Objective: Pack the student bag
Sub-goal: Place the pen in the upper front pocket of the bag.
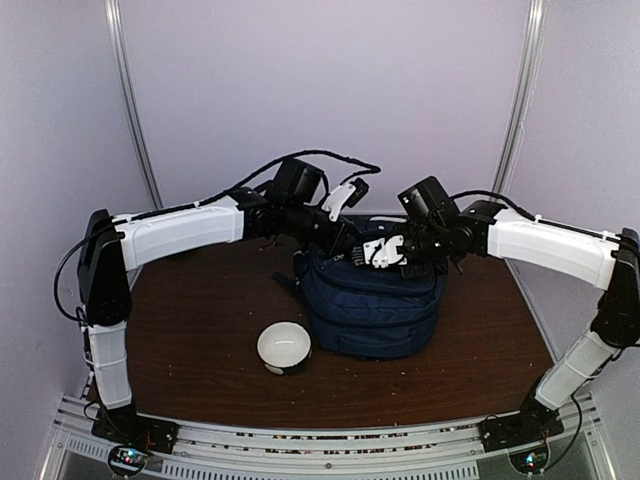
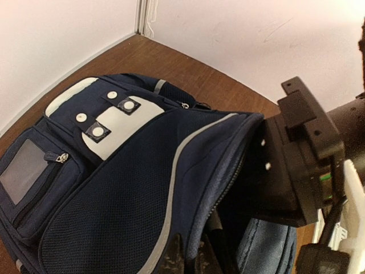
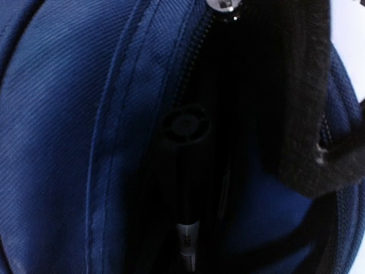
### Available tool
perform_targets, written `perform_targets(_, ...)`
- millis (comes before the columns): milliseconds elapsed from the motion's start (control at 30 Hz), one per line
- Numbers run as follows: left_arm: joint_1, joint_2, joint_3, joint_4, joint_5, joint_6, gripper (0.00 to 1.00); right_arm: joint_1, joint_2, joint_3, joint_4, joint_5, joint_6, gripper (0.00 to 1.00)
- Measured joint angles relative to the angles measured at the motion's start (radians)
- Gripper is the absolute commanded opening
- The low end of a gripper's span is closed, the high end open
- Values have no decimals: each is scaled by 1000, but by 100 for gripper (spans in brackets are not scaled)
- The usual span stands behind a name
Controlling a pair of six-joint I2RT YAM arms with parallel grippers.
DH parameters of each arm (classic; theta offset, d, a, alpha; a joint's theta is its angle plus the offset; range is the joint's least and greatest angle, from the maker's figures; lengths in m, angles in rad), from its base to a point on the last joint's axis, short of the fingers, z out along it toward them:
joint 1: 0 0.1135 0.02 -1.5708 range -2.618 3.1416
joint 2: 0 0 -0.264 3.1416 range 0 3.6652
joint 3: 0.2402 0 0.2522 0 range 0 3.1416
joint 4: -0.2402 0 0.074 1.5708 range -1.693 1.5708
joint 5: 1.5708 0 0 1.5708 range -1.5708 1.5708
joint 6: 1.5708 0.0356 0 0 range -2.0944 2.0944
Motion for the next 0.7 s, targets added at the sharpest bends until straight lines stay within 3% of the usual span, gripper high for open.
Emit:
perform_targets(133,0,-13,-20,6,-4,-1,0,8,48,0,67,19,10,6)
perform_targets(200,0,-14,-24,11,-6,-1,0,8,64,0,88,27,25,21)
perform_targets(267,3,-15,-25,13,-14,0,0,8,78,0,95,34,39,28)
perform_targets(467,5,-20,-39,35,-14,-4,0,10,42,-34,114,40,95,35)
perform_targets(700,4,-37,-82,71,-20,-5,0,5,-160,-59,51,8,187,37)
